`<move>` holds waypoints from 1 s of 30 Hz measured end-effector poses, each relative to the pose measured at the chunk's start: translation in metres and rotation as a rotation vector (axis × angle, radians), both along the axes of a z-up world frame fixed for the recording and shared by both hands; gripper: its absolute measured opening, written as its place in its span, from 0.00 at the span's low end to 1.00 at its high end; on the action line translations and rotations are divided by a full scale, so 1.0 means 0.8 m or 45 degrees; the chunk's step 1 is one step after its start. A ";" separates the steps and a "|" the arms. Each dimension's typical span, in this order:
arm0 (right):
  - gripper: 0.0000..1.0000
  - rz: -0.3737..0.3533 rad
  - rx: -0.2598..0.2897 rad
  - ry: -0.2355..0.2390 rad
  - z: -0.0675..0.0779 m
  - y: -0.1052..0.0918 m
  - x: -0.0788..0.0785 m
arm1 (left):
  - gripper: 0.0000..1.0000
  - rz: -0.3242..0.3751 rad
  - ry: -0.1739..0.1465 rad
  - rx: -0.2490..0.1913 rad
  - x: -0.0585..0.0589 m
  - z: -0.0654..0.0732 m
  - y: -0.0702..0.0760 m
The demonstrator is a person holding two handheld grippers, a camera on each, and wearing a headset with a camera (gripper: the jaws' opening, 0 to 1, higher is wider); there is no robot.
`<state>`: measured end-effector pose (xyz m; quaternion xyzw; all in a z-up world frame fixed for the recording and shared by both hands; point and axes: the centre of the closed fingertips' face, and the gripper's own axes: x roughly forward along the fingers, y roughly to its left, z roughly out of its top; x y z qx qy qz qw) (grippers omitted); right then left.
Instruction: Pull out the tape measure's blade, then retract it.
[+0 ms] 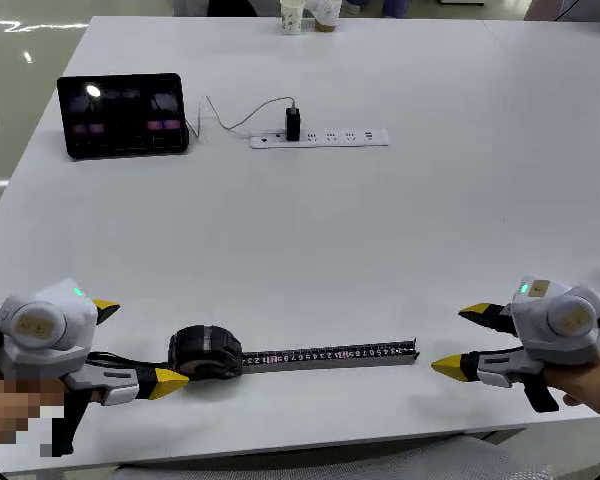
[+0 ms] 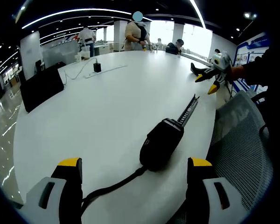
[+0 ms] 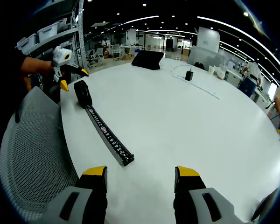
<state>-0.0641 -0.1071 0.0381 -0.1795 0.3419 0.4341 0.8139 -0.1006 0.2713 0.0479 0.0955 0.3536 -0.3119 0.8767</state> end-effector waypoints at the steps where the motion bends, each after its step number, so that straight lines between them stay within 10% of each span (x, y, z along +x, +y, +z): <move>1: 0.58 -0.012 0.007 -0.002 0.001 -0.002 0.000 | 0.90 0.013 -0.005 -0.013 0.000 0.001 0.001; 4: 0.61 -0.034 0.017 0.006 0.001 -0.009 -0.002 | 0.93 0.076 -0.018 -0.088 0.001 0.006 0.004; 30: 0.93 -0.098 0.048 0.077 -0.004 -0.049 -0.037 | 0.99 0.109 -0.057 -0.061 -0.012 0.010 0.024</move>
